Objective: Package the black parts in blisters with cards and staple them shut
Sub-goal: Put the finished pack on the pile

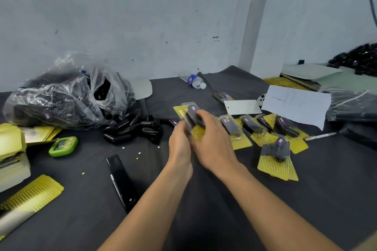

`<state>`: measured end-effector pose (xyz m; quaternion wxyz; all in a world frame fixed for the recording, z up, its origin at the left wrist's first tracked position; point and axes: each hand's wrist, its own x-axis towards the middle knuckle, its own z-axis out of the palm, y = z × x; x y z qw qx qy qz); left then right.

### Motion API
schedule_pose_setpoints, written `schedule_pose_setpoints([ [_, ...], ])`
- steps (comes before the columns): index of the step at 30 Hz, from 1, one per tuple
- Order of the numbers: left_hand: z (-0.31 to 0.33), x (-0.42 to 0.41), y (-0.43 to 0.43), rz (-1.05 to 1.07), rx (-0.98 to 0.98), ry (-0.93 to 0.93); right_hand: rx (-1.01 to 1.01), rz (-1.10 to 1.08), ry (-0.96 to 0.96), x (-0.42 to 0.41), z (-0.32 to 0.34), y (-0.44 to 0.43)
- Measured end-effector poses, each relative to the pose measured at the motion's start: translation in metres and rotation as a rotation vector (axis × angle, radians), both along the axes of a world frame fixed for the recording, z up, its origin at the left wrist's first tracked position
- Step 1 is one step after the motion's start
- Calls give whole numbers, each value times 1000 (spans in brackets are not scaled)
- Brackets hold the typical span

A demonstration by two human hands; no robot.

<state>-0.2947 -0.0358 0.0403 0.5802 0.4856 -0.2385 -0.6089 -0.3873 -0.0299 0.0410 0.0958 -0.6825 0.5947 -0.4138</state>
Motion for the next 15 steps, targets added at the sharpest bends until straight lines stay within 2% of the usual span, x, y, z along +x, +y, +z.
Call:
schedule_pose_setpoints([
  [3, 5, 9, -2, 21, -39, -129, 122, 63, 42, 16, -10, -3],
  [7, -1, 15, -2, -138, -5, -436, 290, -46, 342, 16, -24, -9],
  [12, -15, 3, 3, -300, -3, -417, 336, -206, 563, 6, -33, -8],
  [15, -15, 1, 5, -299, -5, -397, 307, -184, 553, -2, -32, -4],
])
